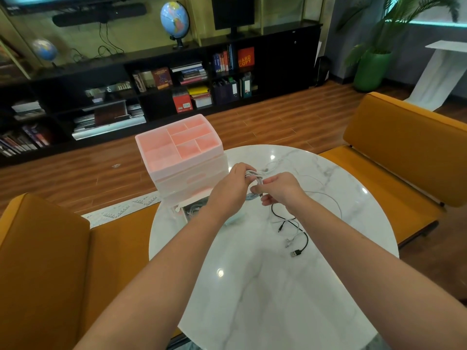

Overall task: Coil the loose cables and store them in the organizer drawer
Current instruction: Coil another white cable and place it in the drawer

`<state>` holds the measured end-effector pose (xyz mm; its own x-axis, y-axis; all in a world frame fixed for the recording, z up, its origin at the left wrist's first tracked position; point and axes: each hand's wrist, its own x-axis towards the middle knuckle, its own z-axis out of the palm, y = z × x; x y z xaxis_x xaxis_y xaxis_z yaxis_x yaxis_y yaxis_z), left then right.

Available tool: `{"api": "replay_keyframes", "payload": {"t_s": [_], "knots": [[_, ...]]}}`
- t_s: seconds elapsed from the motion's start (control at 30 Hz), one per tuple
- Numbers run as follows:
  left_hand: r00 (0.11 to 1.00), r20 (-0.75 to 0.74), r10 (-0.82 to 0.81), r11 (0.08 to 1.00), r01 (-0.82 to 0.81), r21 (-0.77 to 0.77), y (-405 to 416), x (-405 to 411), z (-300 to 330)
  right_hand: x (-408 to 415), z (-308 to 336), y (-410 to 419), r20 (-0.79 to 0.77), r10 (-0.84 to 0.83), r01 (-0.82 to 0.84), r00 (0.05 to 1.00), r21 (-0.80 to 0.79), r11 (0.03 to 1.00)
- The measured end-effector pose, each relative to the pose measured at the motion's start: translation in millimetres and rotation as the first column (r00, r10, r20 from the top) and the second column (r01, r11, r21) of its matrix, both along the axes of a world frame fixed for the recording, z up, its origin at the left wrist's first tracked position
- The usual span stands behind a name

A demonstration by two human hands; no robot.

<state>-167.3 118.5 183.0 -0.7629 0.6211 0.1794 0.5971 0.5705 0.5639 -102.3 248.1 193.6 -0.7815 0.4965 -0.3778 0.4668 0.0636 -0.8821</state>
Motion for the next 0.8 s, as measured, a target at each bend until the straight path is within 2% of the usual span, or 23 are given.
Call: {"api": "replay_keyframes", "payload": {"t_s": [0.07, 0.17, 0.33, 0.43, 0.57, 0.67, 0.8], "knots": [[0.996, -0.077, 0.054, 0.997, -0.058, -0.046, 0, 4, -4, 1, -3, -1, -0.004, -0.030, 0.030, 1.000, 0.047, 0.998], [0.987, -0.110, 0.114, 0.991, -0.121, -0.061, 3, 7, -10, 1, -6, -2, -0.019, -0.048, 0.049, 0.999, 0.047, 0.998], [0.963, -0.103, 0.249, 0.965, -0.255, -0.054, 4, 7, -16, 8, -7, -9, -0.064, -0.085, 0.076, 0.994, -0.123, 0.989], [0.960, -0.059, 0.274, 0.959, -0.278, -0.055, 7, 8, -16, 12, -11, -15, -0.122, -0.058, 0.040, 0.991, -0.141, 0.989], [0.969, -0.045, 0.242, 0.970, -0.243, -0.028, 4, 4, -13, 8, -13, -14, -0.175, -0.001, 0.006, 0.985, 0.025, 1.000], [0.987, -0.036, 0.157, 0.987, -0.158, -0.027, -2, 0, -8, 6, -12, -3, -0.201, 0.017, -0.010, 0.979, 0.032, 0.999], [0.992, 0.108, 0.070, 0.997, -0.073, 0.024, -3, 0, -1, 6, -12, 9, -0.255, 0.136, -0.136, 0.957, 0.018, 0.991]]}}
